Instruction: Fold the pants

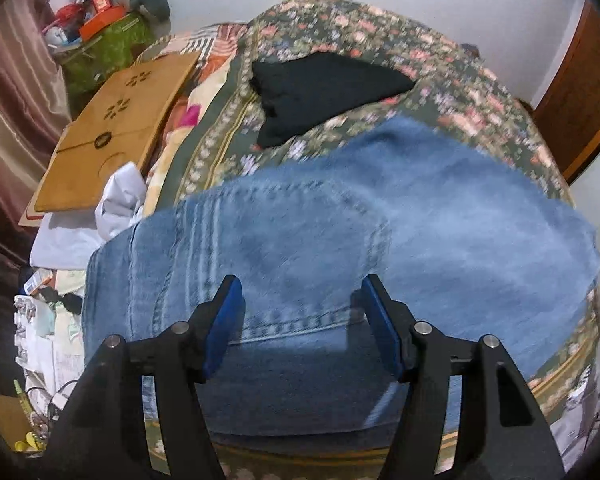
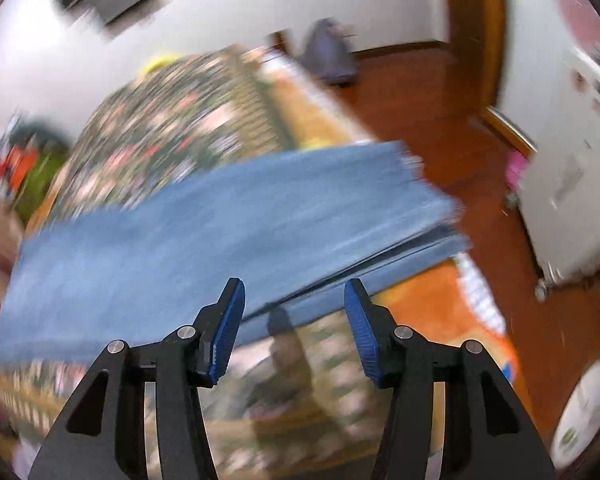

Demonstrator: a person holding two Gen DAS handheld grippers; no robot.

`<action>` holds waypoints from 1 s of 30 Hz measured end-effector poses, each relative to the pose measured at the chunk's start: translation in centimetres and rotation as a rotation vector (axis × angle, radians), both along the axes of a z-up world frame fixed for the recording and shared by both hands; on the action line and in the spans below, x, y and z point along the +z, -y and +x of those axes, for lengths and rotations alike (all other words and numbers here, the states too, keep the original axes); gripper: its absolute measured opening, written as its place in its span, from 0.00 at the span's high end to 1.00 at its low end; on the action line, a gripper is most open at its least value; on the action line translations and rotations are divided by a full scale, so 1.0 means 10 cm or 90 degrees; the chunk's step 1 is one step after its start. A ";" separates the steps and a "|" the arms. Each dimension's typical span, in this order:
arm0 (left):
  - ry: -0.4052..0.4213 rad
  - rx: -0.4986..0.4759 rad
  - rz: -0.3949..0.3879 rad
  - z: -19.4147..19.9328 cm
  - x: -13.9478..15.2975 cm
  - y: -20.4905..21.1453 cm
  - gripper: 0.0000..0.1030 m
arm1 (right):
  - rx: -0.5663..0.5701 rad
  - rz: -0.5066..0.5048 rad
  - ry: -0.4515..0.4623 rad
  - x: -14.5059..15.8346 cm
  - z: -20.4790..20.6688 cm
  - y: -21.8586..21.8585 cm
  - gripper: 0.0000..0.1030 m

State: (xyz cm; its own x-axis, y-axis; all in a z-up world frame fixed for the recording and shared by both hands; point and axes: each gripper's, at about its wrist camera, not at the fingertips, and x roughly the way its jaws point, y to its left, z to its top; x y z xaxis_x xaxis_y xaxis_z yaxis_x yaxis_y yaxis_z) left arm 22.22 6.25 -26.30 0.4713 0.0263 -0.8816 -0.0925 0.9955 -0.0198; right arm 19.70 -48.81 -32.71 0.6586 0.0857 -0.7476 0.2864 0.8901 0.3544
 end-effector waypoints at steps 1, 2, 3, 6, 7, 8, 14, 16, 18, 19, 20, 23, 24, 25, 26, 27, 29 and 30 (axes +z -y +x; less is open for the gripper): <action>0.007 -0.003 -0.003 0.02 0.03 0.06 0.39 | -0.032 0.017 -0.007 -0.07 0.08 0.15 0.53; 0.011 -0.007 -0.004 0.04 0.04 0.11 0.38 | -0.047 0.025 -0.009 -0.11 0.14 0.22 0.53; 0.012 -0.010 -0.005 0.05 0.04 0.16 0.38 | -0.059 0.033 -0.012 -0.16 0.21 0.28 0.53; -0.008 -0.025 -0.001 0.11 -0.07 0.32 0.38 | -0.087 0.069 -0.038 -0.37 0.41 0.40 0.56; -0.020 -0.031 0.004 0.13 -0.12 0.37 0.38 | -0.099 0.084 -0.023 -0.41 0.45 0.42 0.60; -0.028 -0.036 0.011 0.14 -0.16 0.41 0.38 | -0.107 0.083 -0.012 -0.40 0.42 0.45 0.71; -0.032 -0.038 0.036 0.15 -0.20 0.50 0.35 | -0.090 0.022 0.021 -0.27 0.33 0.44 0.96; -0.034 -0.038 0.035 0.15 -0.20 0.50 0.35 | -0.093 0.003 0.030 -0.22 0.26 0.44 0.96; -0.034 -0.037 0.034 0.15 -0.21 0.49 0.34 | -0.096 0.003 0.021 -0.28 0.22 0.49 0.96; -0.033 -0.035 0.033 0.14 -0.21 0.49 0.33 | -0.095 0.015 0.003 -0.37 0.25 0.51 0.96; -0.031 -0.034 0.034 0.14 -0.22 0.49 0.32 | -0.092 0.025 -0.015 -0.45 0.29 0.51 0.95; -0.032 -0.032 0.029 0.13 -0.22 0.47 0.30 | -0.084 -0.021 -0.034 -0.43 0.32 0.45 0.92; -0.034 -0.034 0.026 0.13 -0.21 0.47 0.30 | -0.085 -0.028 -0.038 -0.38 0.31 0.45 0.84; -0.035 -0.041 0.026 0.14 -0.18 0.48 0.30 | -0.091 -0.025 -0.043 -0.32 0.27 0.48 0.81; -0.033 -0.046 0.029 0.14 -0.16 0.50 0.30 | -0.094 -0.015 -0.037 -0.27 0.23 0.51 0.73; -0.028 -0.053 0.033 0.15 -0.12 0.53 0.30 | -0.096 -0.006 -0.031 -0.25 0.19 0.53 0.64; -0.008 -0.075 0.031 0.19 0.00 0.65 0.30 | -0.105 0.024 -0.013 -0.18 0.06 0.57 0.52; 0.003 -0.086 0.026 0.21 0.05 0.71 0.30 | -0.108 0.033 -0.008 -0.17 0.02 0.58 0.51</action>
State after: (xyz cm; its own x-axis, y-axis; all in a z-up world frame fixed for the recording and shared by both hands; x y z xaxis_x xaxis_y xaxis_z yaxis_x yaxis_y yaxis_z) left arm 24.35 -0.89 -25.75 0.4773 -0.0022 -0.8787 0.0421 0.9989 0.0203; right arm 19.87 -54.61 -34.38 0.6581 0.0132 -0.7528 0.4348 0.8096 0.3943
